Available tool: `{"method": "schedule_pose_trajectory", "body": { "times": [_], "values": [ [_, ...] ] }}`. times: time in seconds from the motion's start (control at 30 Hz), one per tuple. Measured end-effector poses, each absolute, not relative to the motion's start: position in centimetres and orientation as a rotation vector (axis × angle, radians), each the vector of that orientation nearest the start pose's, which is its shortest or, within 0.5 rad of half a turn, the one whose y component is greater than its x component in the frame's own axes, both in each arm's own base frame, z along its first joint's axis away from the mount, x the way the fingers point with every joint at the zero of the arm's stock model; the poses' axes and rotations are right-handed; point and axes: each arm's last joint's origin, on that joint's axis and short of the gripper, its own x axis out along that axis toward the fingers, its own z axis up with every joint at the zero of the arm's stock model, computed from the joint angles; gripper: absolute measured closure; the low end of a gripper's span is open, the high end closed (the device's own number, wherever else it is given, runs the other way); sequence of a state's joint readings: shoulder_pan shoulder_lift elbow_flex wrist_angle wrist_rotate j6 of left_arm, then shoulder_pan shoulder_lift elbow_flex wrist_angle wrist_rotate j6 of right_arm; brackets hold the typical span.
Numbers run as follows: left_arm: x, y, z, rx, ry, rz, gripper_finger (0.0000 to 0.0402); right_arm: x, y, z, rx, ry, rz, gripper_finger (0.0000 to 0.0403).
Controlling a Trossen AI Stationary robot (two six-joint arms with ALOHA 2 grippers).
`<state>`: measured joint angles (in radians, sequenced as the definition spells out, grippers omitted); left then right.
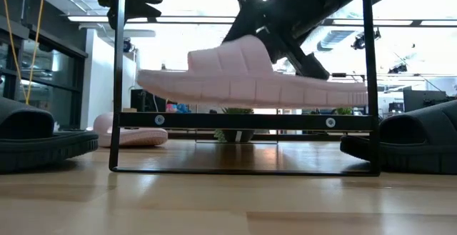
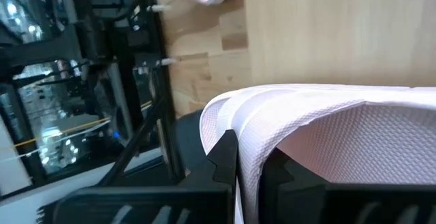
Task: Pick and place slides into the shelf
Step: Put the right pink slide on the shelf
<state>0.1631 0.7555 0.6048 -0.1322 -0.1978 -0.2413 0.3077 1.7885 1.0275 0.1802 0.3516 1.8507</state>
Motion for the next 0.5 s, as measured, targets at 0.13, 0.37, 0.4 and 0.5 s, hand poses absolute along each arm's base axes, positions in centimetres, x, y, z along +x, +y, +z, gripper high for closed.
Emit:
{"method": "schedule_pose_trajectory", "body": {
  "times": [0.13, 0.37, 0.4, 0.5],
  "values": [
    [16.82, 3.35, 28.02, -0.232, 0.24, 0.392, 0.0245, 36.12, 10.16, 18.35, 1.61, 0.322, -0.53, 0.0396],
    [16.82, 3.34, 28.02, -0.232, 0.24, 0.391, 0.0245, 36.13, 10.06, 18.32, 1.563, 0.329, -0.525, 0.0396],
    [16.82, 3.35, 28.02, -0.232, 0.24, 0.392, 0.0245, 36.13, 10.06, 18.32, 1.554, 0.331, -0.523, 0.0396],
    [16.82, 3.34, 28.02, -0.232, 0.24, 0.391, 0.0245, 36.16, 10.08, 18.36, 1.552, 0.337, -0.512, 0.0396]
  ]
}}
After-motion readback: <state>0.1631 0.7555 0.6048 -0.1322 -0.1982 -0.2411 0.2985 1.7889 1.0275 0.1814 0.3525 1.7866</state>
